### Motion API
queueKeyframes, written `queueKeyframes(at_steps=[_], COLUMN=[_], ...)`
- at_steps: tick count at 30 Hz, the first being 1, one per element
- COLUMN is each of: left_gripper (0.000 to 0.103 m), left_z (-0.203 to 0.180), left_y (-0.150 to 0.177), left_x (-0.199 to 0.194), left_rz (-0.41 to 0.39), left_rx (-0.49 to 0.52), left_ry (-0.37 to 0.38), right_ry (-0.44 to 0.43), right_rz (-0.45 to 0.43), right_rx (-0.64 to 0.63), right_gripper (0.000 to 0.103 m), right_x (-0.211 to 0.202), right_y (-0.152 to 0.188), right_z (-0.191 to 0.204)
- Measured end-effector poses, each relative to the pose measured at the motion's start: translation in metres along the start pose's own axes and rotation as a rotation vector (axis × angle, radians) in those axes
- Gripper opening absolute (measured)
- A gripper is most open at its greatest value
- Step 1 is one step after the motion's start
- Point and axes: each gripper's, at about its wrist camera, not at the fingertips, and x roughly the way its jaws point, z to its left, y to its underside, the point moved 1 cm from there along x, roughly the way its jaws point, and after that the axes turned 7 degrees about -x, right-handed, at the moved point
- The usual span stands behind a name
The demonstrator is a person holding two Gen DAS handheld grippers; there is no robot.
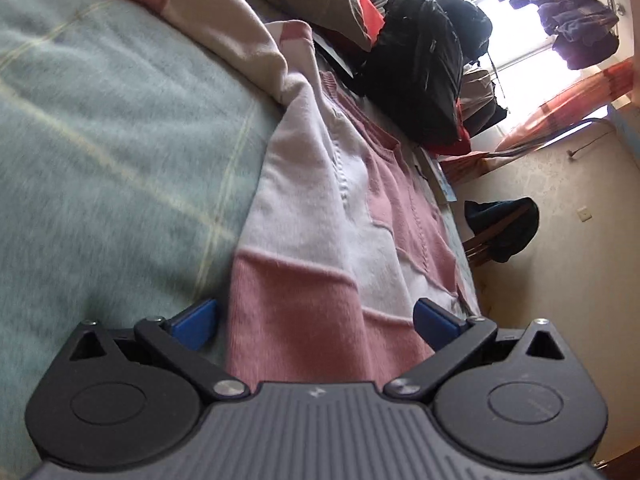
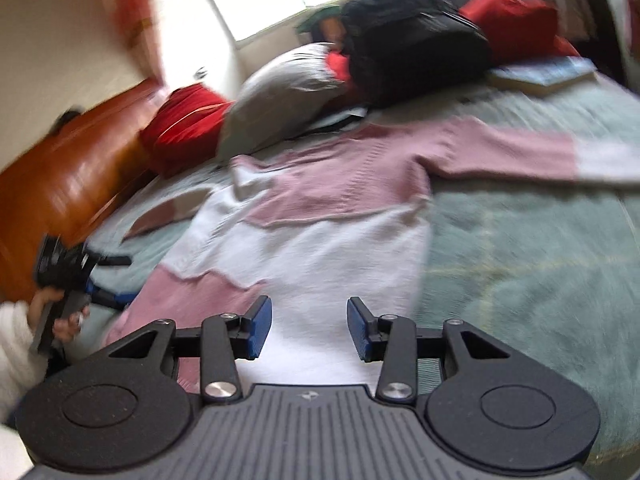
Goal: Fold clothes
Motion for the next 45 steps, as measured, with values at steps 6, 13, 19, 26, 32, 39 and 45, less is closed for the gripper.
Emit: queueKeyframes(at_steps=[6,13,19,26,32,39,45], left_gripper=[0.102,0.102,0.102,0.102,0.102,0.102,0.094], left_z=[-0.004,-0.003,-0.001,-0.002,-0.009,-0.006,-0.010], left_y=[-0.022,-0.061,-0.092,-0.124,-0.130,-0.128,-0.143], left_x=[0.015,0.039,0.059,0.082,0.097,0.101,0.115], left_rz=[0.014,0.034,0.044,0.041,0.097,0.141,0.035], left_rx=[0.013,-0.026,-0.028,-0.027,0.017,0.058,0.029], left_ry=[-0.010,-0.009,0.029,0.072,0.136,0.224,0.185], right_ry=[0.001,-0.020,-0.064,-0.155,-0.239,-0.334,-0.329], right_rz=[0.032,0.069,0.067,0.061,0.052,0.117,0.073], right_rx=[0.164,0.191,0.263,0.312,0.368,0.344,0.403], right_gripper=[0.050,0.055,0.056,0.068,0.072,0.072,0.070], right_x=[0.014,0.040,0.067,0.101,0.133,0.145,0.172], right_y=[0.004,-0.014,-0.039,-0.064,-0.085,-0.090,-0.106], right_z=[-0.046,-0.070,-0.103,-0.126,-0.137,-0.134,-0.142])
